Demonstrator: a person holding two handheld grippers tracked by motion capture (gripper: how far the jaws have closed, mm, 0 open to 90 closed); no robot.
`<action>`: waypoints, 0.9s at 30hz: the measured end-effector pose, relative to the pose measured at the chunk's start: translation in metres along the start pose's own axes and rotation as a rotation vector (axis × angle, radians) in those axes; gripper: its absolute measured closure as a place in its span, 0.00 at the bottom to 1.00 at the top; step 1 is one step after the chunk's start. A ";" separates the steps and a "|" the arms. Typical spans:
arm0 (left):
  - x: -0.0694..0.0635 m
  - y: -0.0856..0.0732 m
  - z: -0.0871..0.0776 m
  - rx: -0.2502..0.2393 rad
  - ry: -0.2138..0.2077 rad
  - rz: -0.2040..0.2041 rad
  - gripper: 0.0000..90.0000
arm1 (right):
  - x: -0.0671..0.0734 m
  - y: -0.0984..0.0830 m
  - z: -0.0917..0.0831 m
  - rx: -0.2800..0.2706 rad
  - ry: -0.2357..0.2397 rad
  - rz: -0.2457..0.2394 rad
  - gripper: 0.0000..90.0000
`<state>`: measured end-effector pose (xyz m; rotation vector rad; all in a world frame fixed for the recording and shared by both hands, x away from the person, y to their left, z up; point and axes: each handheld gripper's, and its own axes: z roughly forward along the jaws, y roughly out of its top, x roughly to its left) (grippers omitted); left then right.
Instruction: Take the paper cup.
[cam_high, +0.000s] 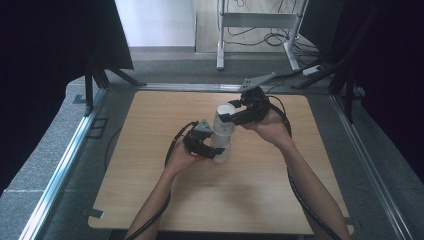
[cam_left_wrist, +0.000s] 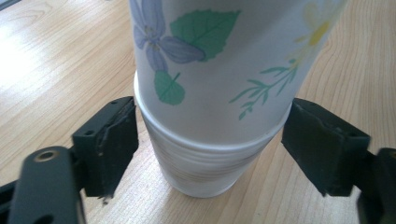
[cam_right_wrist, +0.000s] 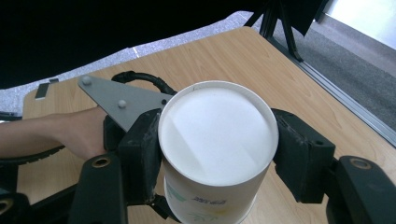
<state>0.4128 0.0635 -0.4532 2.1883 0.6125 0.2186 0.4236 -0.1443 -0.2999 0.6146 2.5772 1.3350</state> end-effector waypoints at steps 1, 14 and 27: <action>0.000 0.000 0.000 -0.003 0.001 -0.002 0.19 | 0.000 0.001 -0.002 -0.004 0.001 0.002 0.42; -0.001 0.002 -0.010 -0.016 -0.017 -0.003 0.15 | 0.010 0.010 -0.022 -0.023 0.011 -0.022 0.42; -0.006 -0.001 -0.027 -0.025 -0.049 0.004 0.11 | 0.018 -0.004 -0.041 -0.023 0.016 -0.041 0.42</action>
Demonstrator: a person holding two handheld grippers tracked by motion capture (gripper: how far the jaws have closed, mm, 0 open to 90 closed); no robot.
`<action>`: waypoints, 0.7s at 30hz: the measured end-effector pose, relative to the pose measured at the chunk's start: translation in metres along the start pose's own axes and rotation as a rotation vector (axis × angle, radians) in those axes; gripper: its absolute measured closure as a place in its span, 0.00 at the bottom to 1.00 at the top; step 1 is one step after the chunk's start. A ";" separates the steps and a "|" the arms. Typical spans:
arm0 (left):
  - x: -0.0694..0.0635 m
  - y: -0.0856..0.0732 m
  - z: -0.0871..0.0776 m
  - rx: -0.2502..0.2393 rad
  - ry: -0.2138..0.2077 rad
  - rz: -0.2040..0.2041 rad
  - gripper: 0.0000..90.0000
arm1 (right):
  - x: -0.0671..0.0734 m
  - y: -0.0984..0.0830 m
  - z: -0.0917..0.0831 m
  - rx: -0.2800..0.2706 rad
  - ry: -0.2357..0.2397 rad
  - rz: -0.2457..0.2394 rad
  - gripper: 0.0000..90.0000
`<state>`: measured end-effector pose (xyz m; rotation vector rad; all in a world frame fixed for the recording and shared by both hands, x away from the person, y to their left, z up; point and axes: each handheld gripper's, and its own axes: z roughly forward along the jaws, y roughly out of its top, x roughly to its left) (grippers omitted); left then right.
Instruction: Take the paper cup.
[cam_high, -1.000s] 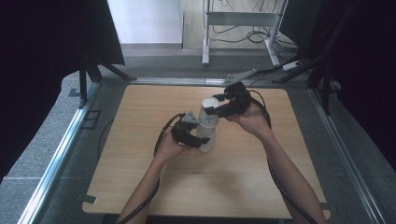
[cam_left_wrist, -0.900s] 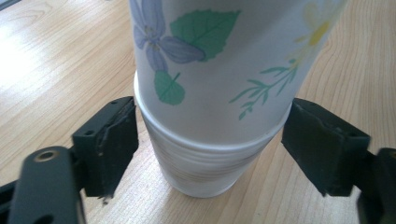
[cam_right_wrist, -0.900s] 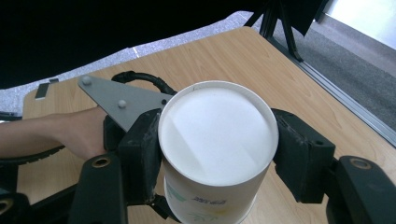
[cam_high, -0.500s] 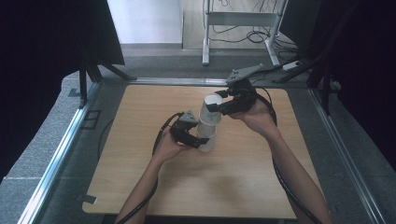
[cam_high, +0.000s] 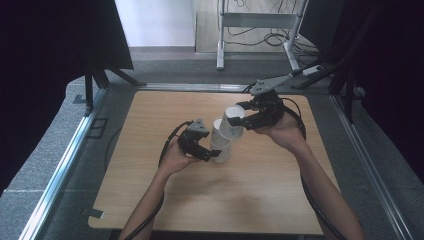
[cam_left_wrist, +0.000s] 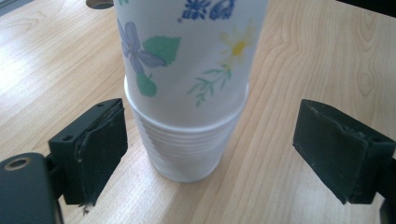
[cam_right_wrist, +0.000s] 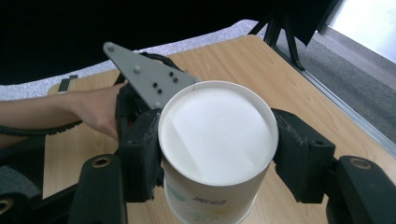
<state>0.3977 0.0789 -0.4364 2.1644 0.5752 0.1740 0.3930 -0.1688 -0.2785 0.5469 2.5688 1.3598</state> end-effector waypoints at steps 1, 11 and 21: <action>-0.001 0.000 -0.002 0.004 -0.001 0.005 0.10 | 0.000 -0.002 -0.001 0.000 -0.002 0.001 0.42; -0.007 -0.004 -0.015 0.008 -0.024 0.012 0.05 | -0.001 -0.023 -0.010 -0.003 -0.011 0.013 0.42; -0.016 -0.011 -0.022 -0.006 -0.036 0.017 0.05 | 0.002 -0.045 -0.015 -0.015 -0.017 0.012 0.42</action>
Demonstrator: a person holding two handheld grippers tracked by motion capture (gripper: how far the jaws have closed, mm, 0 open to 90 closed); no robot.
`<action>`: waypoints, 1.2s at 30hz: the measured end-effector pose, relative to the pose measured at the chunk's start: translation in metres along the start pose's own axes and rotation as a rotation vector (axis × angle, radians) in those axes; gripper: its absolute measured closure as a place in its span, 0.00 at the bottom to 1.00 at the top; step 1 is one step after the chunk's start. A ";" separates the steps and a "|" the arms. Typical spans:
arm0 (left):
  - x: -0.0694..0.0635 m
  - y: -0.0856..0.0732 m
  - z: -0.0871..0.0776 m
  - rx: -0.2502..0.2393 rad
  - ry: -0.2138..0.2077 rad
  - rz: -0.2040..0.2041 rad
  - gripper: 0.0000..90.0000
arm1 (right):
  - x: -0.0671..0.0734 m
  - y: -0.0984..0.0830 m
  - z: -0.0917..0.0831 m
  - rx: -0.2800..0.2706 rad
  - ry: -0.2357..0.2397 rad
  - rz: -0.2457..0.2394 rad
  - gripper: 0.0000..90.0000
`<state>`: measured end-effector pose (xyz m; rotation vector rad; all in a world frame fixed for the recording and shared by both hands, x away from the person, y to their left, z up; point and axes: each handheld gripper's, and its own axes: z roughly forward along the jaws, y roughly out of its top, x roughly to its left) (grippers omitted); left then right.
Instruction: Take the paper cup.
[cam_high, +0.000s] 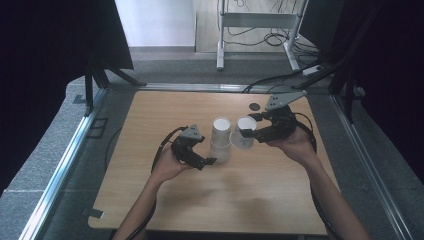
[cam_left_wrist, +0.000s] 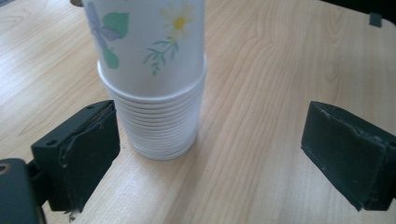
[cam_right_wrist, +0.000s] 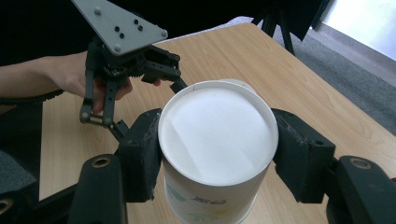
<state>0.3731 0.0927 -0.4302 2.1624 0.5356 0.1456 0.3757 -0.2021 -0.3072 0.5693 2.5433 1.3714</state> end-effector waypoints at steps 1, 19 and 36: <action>-0.002 -0.001 -0.001 -0.003 -0.004 0.004 0.05 | 0.000 -0.002 0.000 0.000 0.000 -0.001 0.42; -0.027 -0.012 -0.002 -0.025 -0.040 0.034 0.04 | 0.009 -0.039 0.005 -0.008 0.017 -0.012 0.42; -0.049 -0.020 0.019 -0.055 -0.108 0.072 0.06 | 0.027 -0.072 0.018 -0.029 0.083 -0.019 0.42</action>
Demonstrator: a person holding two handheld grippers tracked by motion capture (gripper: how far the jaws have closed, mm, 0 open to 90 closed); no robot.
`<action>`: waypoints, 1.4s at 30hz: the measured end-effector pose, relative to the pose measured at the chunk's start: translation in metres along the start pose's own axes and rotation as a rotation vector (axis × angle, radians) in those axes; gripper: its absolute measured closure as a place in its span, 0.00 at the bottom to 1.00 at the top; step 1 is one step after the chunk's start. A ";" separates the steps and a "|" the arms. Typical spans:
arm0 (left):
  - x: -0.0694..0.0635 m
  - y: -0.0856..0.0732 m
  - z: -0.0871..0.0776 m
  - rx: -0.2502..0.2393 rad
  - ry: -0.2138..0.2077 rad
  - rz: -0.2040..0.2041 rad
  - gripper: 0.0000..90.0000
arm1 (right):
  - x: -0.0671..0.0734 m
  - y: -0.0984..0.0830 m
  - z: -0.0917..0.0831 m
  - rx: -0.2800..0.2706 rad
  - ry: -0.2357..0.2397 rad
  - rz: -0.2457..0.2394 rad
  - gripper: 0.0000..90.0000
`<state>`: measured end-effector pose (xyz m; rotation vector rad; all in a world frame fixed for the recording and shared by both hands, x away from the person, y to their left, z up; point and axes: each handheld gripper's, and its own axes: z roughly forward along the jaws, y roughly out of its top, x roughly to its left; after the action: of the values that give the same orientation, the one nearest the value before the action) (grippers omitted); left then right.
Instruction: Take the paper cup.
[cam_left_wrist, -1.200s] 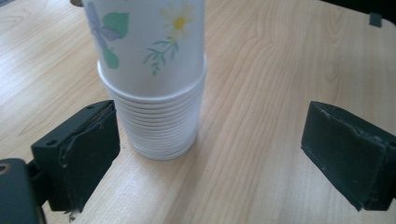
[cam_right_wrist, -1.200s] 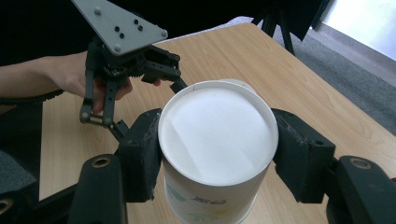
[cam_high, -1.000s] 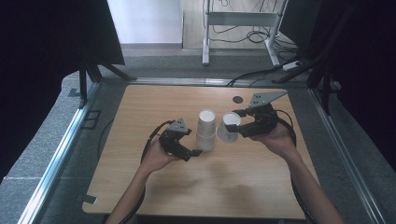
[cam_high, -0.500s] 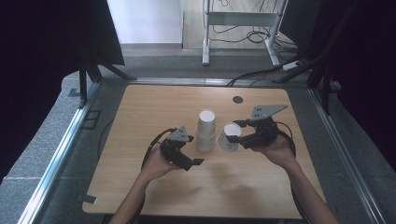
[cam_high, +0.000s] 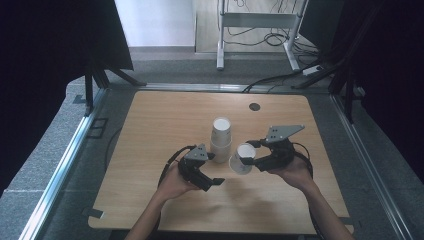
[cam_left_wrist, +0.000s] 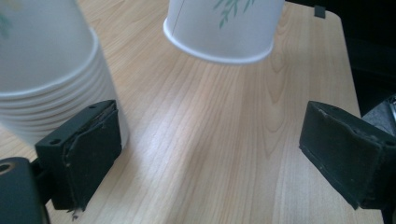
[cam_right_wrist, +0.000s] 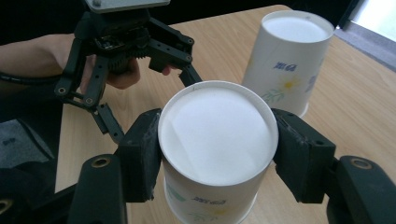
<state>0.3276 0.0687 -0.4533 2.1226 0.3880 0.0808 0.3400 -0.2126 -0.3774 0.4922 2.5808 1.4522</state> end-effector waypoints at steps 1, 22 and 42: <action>0.000 0.000 0.000 0.000 0.000 0.000 0.06 | 0.001 -0.001 0.001 0.000 0.003 0.000 0.42; -0.008 0.000 0.031 -0.001 -0.053 0.053 0.13 | 0.016 -0.012 0.024 -0.001 0.070 -0.005 0.42; -0.008 -0.004 0.041 0.027 -0.051 0.072 0.20 | 0.020 -0.012 0.034 0.002 0.093 -0.015 0.41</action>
<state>0.3273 0.0345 -0.4785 2.1604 0.2839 0.0628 0.3279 -0.1838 -0.4046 0.4143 2.6506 1.5028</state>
